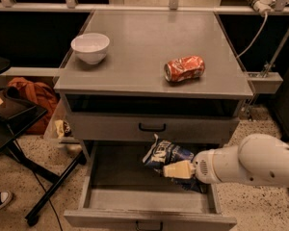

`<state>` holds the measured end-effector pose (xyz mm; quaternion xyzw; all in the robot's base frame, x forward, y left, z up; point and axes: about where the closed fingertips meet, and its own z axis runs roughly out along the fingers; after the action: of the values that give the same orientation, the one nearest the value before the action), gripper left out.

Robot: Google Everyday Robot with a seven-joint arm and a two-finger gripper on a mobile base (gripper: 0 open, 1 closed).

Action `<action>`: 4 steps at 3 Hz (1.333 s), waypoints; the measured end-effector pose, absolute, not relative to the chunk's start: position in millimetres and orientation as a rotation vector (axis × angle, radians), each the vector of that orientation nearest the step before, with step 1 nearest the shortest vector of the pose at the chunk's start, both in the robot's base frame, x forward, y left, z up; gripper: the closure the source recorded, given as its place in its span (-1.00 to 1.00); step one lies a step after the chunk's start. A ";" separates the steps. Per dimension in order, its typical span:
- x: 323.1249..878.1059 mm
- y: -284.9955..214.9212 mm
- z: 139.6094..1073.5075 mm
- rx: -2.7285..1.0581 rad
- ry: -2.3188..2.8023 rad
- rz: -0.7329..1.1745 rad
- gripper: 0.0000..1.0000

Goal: Place blue chip bag into middle drawer

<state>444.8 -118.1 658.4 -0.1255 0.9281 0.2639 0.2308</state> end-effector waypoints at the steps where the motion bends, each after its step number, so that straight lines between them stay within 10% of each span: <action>1: 442.6 -104.9 601.2 -0.317 2.635 0.854 1.00; 4: 460.6 -69.8 532.6 -0.265 2.640 1.129 1.00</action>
Offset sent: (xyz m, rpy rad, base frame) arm 0.0246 0.0679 -0.1464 0.2691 0.2836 -0.0120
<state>460.6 -69.8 532.6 -0.0912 0.9079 0.3883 0.1286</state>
